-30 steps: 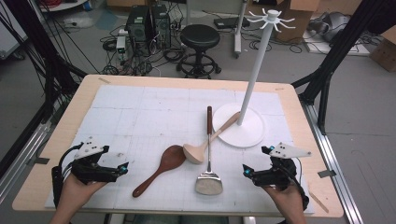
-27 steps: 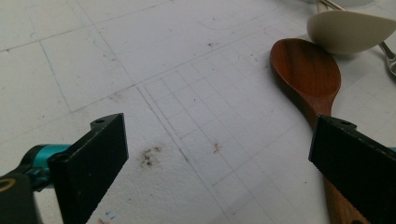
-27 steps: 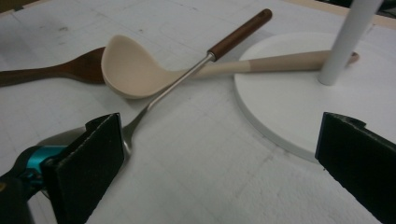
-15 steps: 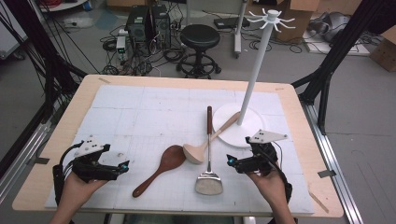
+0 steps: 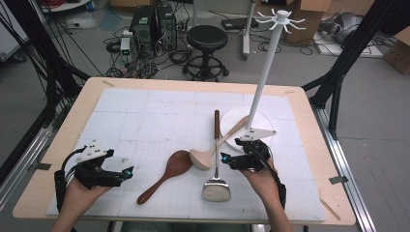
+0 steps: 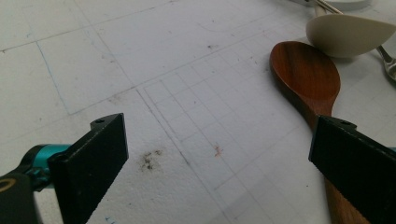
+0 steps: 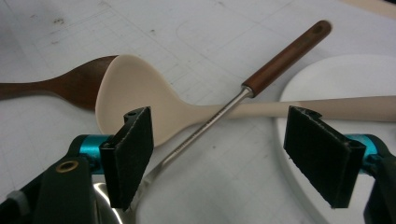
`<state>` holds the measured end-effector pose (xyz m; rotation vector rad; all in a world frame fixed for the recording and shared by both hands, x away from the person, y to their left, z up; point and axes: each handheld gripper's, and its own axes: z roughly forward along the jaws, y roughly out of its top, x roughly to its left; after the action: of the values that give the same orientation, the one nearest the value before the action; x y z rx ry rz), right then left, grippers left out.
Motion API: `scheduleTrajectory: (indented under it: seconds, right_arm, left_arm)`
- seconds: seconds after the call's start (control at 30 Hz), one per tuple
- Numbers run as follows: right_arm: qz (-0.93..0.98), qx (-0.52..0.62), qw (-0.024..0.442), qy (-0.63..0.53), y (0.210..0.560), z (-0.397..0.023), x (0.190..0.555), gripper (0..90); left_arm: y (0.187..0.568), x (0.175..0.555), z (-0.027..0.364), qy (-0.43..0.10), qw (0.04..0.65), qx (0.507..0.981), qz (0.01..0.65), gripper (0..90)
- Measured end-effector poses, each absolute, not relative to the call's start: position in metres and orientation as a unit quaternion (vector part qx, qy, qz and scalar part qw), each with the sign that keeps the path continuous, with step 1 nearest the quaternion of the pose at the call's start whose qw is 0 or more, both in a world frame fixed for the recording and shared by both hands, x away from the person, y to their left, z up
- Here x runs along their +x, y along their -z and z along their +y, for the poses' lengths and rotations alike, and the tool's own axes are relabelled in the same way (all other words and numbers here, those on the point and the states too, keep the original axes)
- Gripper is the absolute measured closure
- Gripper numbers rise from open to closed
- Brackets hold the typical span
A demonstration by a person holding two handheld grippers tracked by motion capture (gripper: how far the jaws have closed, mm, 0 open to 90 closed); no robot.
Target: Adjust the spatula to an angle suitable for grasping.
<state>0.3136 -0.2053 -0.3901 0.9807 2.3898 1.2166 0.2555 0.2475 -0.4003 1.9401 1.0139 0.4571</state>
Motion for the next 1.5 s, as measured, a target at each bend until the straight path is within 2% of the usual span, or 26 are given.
scheduleTrajectory:
  seconds: [0.13,0.17,0.37,0.83,0.97,1.17,1.5]
  right_arm:
    - [0.832,0.343,0.148,-0.409,0.395,-0.197,0.316,26.6]
    - [0.832,0.352,0.143,-0.404,0.397,-0.192,0.317,30.1]
    - [0.832,0.378,0.125,-0.386,0.407,-0.183,0.325,36.7]
    - [0.835,0.419,0.092,-0.344,0.424,-0.172,0.336,45.2]
    - [0.838,0.425,0.077,-0.333,0.427,-0.167,0.337,51.7]
    - [0.847,0.413,0.083,-0.323,0.427,-0.161,0.335,59.2]
    - [0.846,0.419,0.075,-0.321,0.426,-0.162,0.336,62.5]
  left_arm:
    - [0.4,0.255,0.248,-0.186,0.439,0.779,0.407,5.2]
    - [0.4,0.255,0.248,-0.186,0.439,0.779,0.407,5.2]
    - [0.399,0.255,0.247,-0.186,0.439,0.78,0.405,5.2]
    - [0.401,0.257,0.248,-0.185,0.438,0.779,0.408,5.2]
    - [0.401,0.257,0.248,-0.184,0.436,0.781,0.407,5.2]
    - [0.401,0.257,0.248,-0.184,0.437,0.781,0.407,5.2]
    - [0.401,0.257,0.249,-0.185,0.438,0.78,0.407,5.2]
